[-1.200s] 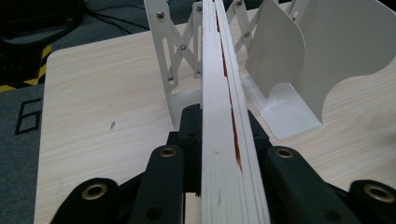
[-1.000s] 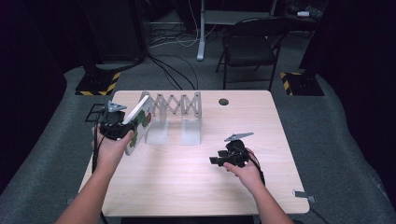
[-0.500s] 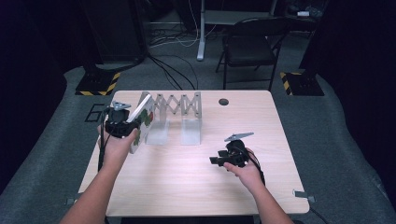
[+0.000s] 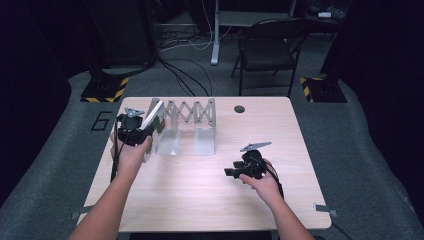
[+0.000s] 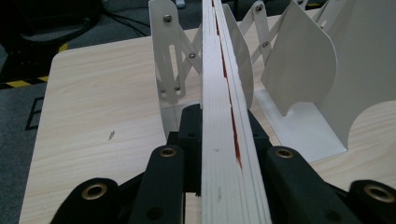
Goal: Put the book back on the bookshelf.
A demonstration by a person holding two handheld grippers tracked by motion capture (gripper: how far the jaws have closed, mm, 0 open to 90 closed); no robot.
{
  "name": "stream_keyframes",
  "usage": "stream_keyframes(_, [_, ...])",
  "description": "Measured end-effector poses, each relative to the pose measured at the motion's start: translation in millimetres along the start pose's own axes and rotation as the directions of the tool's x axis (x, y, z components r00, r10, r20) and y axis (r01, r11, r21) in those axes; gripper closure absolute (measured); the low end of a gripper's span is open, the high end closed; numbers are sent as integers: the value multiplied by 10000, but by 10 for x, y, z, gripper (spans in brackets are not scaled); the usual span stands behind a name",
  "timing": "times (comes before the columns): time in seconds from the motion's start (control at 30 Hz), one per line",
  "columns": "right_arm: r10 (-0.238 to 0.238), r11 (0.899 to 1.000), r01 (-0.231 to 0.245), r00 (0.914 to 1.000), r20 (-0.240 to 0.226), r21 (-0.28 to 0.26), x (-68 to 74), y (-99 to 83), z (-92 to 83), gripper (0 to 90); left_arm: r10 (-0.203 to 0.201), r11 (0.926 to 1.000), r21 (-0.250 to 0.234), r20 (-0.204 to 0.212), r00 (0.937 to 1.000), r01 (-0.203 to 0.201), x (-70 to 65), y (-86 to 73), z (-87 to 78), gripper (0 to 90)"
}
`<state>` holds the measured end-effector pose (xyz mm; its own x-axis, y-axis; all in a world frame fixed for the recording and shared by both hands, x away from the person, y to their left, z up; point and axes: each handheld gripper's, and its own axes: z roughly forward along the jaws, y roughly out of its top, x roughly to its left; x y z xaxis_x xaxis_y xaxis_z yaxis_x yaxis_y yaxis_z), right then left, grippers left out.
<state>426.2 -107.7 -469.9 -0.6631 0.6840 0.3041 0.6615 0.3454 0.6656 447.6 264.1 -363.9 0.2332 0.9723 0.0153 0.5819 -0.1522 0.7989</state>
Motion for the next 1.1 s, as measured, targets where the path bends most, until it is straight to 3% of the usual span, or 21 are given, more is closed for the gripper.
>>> stream_keyframes(0.47, [44, 10000, -44, 10000, 1, 55, -4, -4, 10, 444, 120, 9997, 212, -97, 9999, -118, -52, 19, 159, 757])
stream_keyframes(1.1, [78, 9999, -78, 10000, -1, 114, -4, -11, 22, 441, -207, 9989, 420, -292, 9994, 219, -22, -57, 388, 757])
